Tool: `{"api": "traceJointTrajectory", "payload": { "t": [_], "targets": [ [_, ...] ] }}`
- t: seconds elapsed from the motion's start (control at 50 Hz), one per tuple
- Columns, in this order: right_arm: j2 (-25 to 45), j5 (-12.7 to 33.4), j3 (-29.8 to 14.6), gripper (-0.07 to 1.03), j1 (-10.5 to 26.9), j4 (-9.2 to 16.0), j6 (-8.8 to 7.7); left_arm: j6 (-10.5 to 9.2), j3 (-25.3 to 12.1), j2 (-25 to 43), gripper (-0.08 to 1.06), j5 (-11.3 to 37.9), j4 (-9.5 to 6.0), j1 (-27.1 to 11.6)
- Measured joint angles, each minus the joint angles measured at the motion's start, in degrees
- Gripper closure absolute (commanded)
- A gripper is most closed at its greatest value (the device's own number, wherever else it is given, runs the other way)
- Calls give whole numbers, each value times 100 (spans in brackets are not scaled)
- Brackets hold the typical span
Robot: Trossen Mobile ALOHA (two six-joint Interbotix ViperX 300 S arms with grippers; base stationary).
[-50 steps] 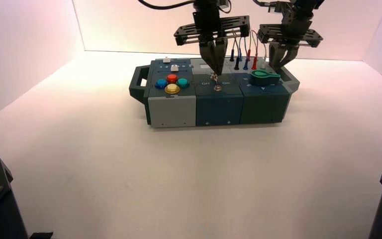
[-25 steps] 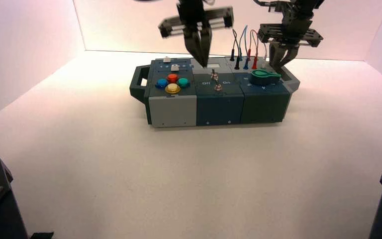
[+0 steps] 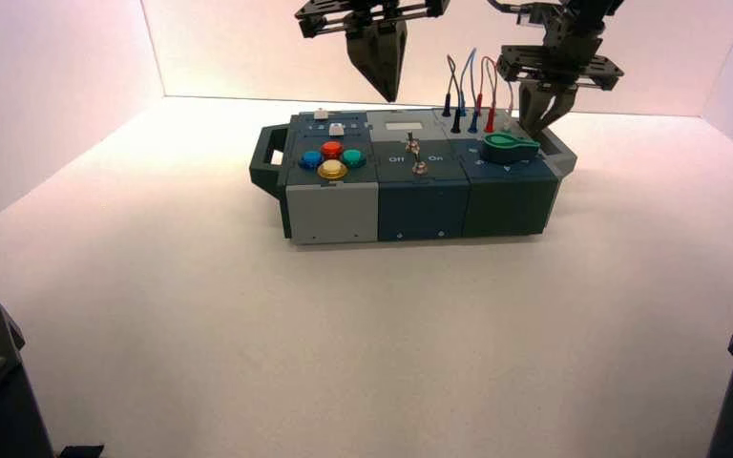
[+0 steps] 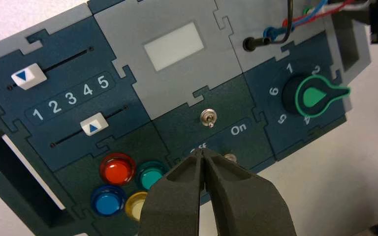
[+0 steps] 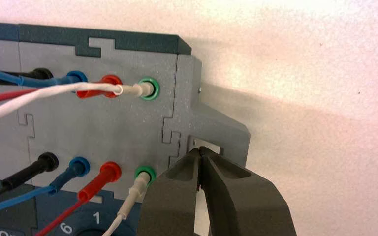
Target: Flip the top switch off with the left gripper.
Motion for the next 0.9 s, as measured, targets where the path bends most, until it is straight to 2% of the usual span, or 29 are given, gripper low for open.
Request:
{"api": "traceJointTrajectory", "payload": {
  "t": [0.14, 0.28, 0.46, 0.6, 0.8, 0.9],
  "targets": [
    [-88, 53, 53, 99, 0, -9, 0, 220, 44, 0, 101, 88, 0, 0],
    [-264, 132, 105, 99, 18, -62, 0, 536, 44, -9, 101, 237, 18, 0],
    [-510, 237, 158, 99, 9, -79, 0, 782, 44, -53, 101, 334, 35, 9],
    [-809, 325, 299, 99, 0, -97, 0, 1160, 70, -114, 101, 229, 35, 0],
    [-1169, 360, 519, 99, 18, -97, 0, 1345, 132, -123, 101, 123, 35, 9],
    [-1397, 431, 677, 99, 0, -97, -9, 1556, 185, -158, 101, 18, 44, 0]
  ]
}}
